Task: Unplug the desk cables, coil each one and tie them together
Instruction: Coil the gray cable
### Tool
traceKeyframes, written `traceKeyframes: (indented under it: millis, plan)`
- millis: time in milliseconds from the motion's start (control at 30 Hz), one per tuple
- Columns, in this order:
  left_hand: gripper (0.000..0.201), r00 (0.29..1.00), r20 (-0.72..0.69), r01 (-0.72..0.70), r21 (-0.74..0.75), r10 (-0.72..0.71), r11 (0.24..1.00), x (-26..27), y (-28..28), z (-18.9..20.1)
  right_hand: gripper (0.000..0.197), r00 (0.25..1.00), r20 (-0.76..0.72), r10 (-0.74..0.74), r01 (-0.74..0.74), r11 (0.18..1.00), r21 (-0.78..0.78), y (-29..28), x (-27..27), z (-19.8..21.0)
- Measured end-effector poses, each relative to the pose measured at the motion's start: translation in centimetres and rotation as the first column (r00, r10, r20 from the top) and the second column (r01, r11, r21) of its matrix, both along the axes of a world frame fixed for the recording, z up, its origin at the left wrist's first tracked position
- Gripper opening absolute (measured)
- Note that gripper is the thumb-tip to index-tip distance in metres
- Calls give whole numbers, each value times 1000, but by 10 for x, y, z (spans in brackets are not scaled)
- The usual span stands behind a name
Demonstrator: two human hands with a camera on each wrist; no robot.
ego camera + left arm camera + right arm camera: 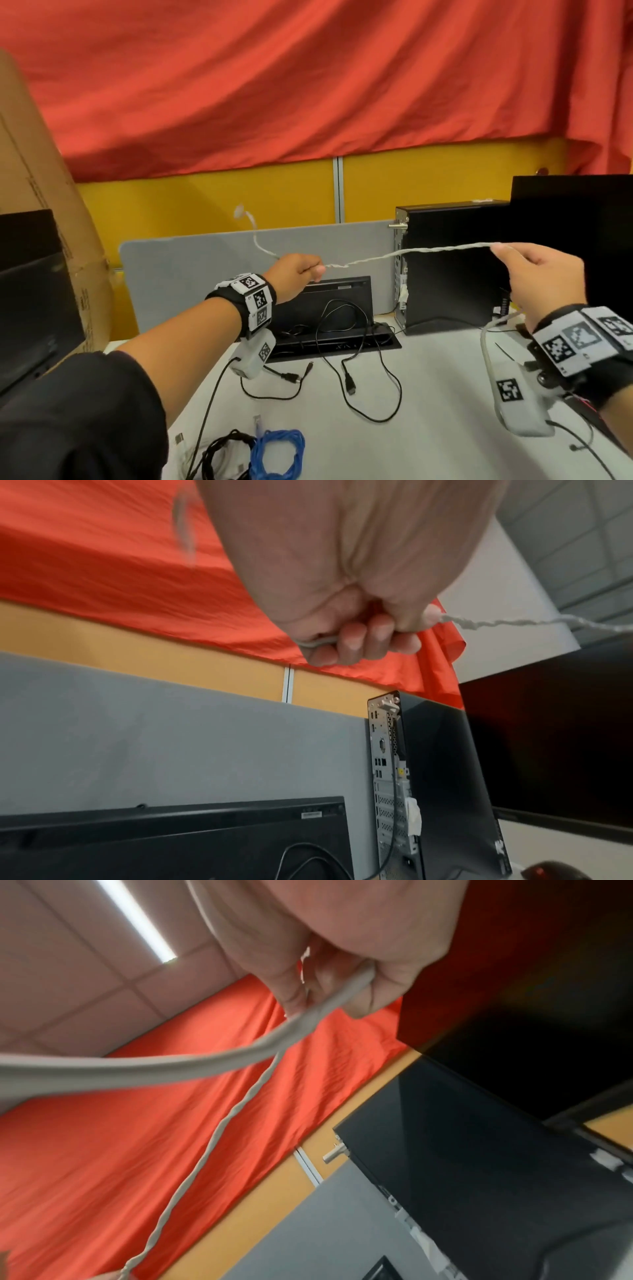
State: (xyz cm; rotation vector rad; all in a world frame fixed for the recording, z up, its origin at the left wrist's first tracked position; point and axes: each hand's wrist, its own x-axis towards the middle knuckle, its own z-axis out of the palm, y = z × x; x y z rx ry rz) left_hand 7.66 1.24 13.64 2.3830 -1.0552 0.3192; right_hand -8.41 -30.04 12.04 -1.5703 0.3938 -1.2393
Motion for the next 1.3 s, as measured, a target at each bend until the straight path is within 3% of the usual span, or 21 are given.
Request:
traceKeyframes:
  millis: [100,233,333,433,500,600,767,867,900,967,1033,1067,1100,1167,1233,1300]
  plan:
    - [28,999,-39,-7,-52,5,999,-1,3,5,16,997,-25,-68,70,993,97,0,4,-10]
    - [35,996,15,-90,42,90,995,2,24,5,25,991,-92,-96,121,942,314,-27,2,-17]
    - [42,973,-106,-222,-175,206,959,16,59,1,35,983,-182,-18,82,935,346,-57,0,-31]
    - [47,932,-246,-326,-246,267,913,16,67,3,20,983,-185,12,51,943,329,-49,8,-44]
    - [50,904,-376,-326,-299,204,897,11,60,7,6,982,-176,74,-4,929,370,-34,15,-50]
    - [40,839,-544,-280,-384,30,880,2,53,11,10,958,-207,199,-90,894,439,-23,24,-59]
    - [32,726,-649,-236,-545,-227,804,-15,37,15,18,801,-484,352,-88,869,487,-1,39,-79]
    - [30,734,-648,-241,-527,-202,815,-29,17,12,30,650,-695,308,-175,950,257,17,37,-72]
    - [30,742,-640,-233,-523,-197,820,-34,10,11,33,641,-729,239,-192,970,149,21,34,-66]
    - [30,743,-639,-211,-505,-198,837,-44,-6,8,34,728,-678,100,-205,976,-76,30,27,-52]
    - [30,733,-653,-202,-475,-189,856,-53,-20,2,34,898,-439,26,-130,969,-209,41,15,-36]
    - [30,723,-666,-206,-462,-184,863,-57,-28,-1,32,934,-344,96,-179,959,-220,49,11,-27]
    - [30,713,-678,-214,-452,-178,866,-60,-35,-5,29,925,-300,234,-304,929,-211,59,5,-19]
    - [30,703,-695,-246,-440,-154,864,-66,-48,-13,25,772,-375,512,-593,793,-139,81,-7,-8]
    - [25,696,-707,-287,-434,-125,854,-70,-57,-21,25,635,-484,601,-739,656,-154,100,-18,-10]
    - [23,670,-731,-319,-441,-129,839,-72,-60,-28,24,636,-476,608,-756,614,-226,110,-27,-23]
